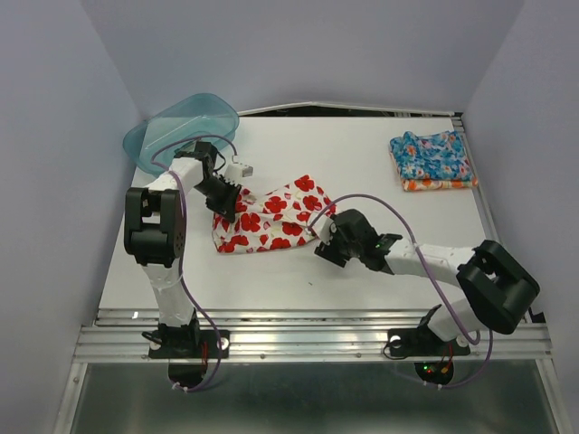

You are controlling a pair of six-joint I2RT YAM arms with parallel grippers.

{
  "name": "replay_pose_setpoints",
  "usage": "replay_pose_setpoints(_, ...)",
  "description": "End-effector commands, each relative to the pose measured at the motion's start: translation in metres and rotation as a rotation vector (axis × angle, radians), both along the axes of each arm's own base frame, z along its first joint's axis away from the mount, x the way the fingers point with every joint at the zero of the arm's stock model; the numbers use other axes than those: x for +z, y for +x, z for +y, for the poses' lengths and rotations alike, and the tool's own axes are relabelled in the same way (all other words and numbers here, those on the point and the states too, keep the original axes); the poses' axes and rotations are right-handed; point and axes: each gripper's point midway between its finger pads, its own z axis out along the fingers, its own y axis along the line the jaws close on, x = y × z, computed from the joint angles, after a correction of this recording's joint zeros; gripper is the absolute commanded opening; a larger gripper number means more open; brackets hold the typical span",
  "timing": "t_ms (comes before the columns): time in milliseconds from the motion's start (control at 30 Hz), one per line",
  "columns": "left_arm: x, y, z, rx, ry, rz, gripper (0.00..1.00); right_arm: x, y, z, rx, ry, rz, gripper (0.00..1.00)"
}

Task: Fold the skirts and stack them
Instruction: Flatten the skirt out

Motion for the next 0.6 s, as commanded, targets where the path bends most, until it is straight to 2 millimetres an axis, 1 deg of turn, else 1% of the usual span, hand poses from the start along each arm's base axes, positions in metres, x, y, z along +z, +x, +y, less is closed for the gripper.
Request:
replay_pose_setpoints(0,0.018,0.003,-0.002,-0.004,-0.019,-0.033,0.00,-0.016,0.003,-0.003,-0.022,-0.006,-0.016,0.70)
replay_pose_setpoints(33,0.017,0.004,-0.003,-0.006,-0.019,-0.036,0.00,-0.022,0.009,-0.011,-0.063,-0.037,-0.039,0.68)
replay_pose_setpoints(67,0.017,0.004,-0.002,-0.005,-0.018,-0.036,0.00,-0.023,0.014,-0.014,-0.082,-0.046,-0.063,0.67)
replay_pose_setpoints(200,0.015,0.004,-0.001,-0.006,-0.011,-0.032,0.00,-0.020,0.032,-0.018,-0.138,-0.044,-0.168,0.60)
replay_pose_setpoints(233,0.015,0.004,0.000,-0.007,-0.008,-0.031,0.00,-0.022,0.035,-0.022,-0.154,-0.068,-0.185,0.56)
replay_pose_setpoints(300,0.014,0.004,0.000,-0.007,-0.006,-0.031,0.00,-0.022,0.040,-0.023,-0.166,-0.073,-0.208,0.49)
replay_pose_setpoints(333,0.015,0.005,0.000,-0.007,-0.006,-0.034,0.00,-0.023,0.041,-0.024,-0.167,-0.082,-0.216,0.39)
replay_pose_setpoints(400,0.014,0.004,0.001,-0.006,-0.006,-0.030,0.00,-0.025,0.044,-0.027,-0.182,-0.097,-0.227,0.29)
replay_pose_setpoints(433,0.015,0.004,0.000,-0.009,-0.006,-0.032,0.00,-0.027,0.044,-0.028,-0.185,-0.104,-0.228,0.22)
replay_pose_setpoints(467,0.014,0.005,0.001,-0.007,-0.003,-0.033,0.00,-0.025,0.045,-0.030,-0.190,-0.111,-0.236,0.05)
replay_pose_setpoints(500,0.016,0.005,0.002,-0.006,0.000,-0.038,0.00,-0.022,0.045,-0.030,-0.190,-0.109,-0.244,0.01)
replay_pose_setpoints(567,0.021,0.006,0.003,-0.007,0.007,-0.056,0.00,-0.015,0.044,-0.032,-0.182,-0.104,-0.260,0.01)
